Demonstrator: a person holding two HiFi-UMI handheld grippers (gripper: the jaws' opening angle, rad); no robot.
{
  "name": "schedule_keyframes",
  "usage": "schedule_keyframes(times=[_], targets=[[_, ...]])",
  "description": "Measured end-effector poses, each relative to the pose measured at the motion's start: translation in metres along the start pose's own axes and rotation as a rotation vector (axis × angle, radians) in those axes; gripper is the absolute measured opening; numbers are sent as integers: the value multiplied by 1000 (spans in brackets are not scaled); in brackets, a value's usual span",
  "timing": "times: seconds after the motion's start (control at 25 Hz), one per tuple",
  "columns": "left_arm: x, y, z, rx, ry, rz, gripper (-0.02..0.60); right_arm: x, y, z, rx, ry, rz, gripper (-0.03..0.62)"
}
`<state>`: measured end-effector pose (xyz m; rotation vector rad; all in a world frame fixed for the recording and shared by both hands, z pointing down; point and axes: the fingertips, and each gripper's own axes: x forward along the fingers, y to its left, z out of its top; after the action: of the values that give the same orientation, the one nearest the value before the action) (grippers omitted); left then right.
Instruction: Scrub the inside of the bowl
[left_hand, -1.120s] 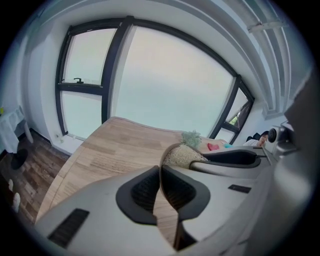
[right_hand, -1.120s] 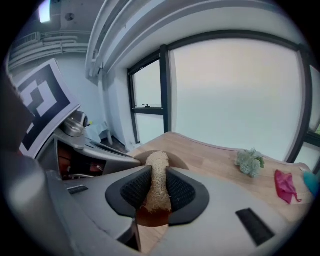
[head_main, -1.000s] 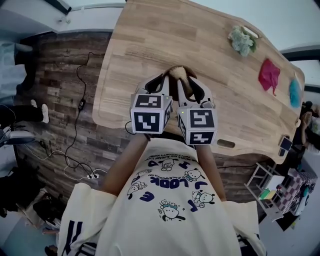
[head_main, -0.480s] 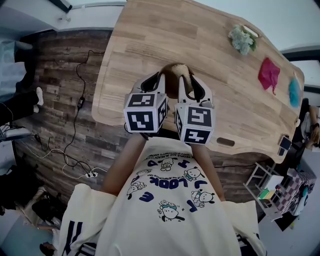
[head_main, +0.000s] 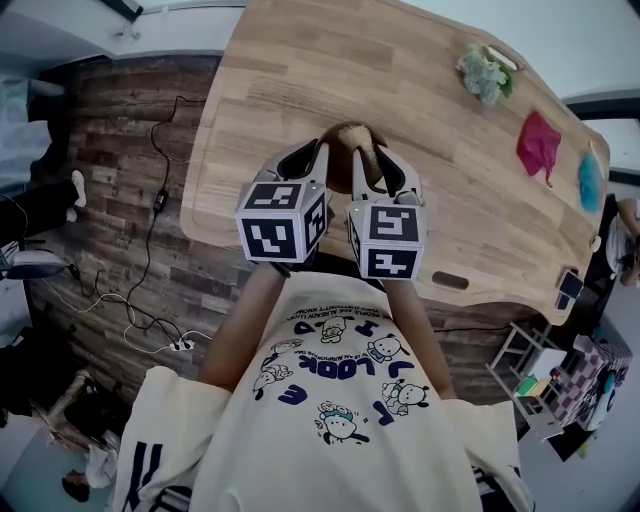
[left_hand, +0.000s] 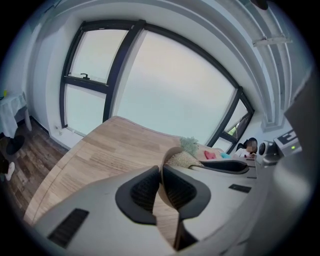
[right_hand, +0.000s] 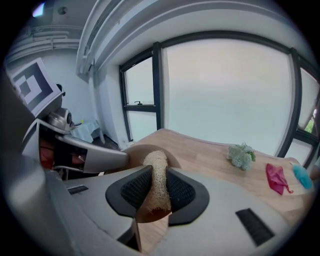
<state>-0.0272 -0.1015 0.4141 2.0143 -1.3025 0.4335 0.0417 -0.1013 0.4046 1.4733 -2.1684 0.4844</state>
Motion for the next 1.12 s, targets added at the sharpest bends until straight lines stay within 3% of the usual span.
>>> schedule_keyframes(times=[0.4,0.64,1.12], targets=[[2,1,1,11,7,-15,54,4,21,1,-102,35,167,81],[1,3,7,16,4,-23,54,5,34,0,-84,57,266,80],[3,3,15,46,17,-48,51,0,51,1,-238,76,462,80]])
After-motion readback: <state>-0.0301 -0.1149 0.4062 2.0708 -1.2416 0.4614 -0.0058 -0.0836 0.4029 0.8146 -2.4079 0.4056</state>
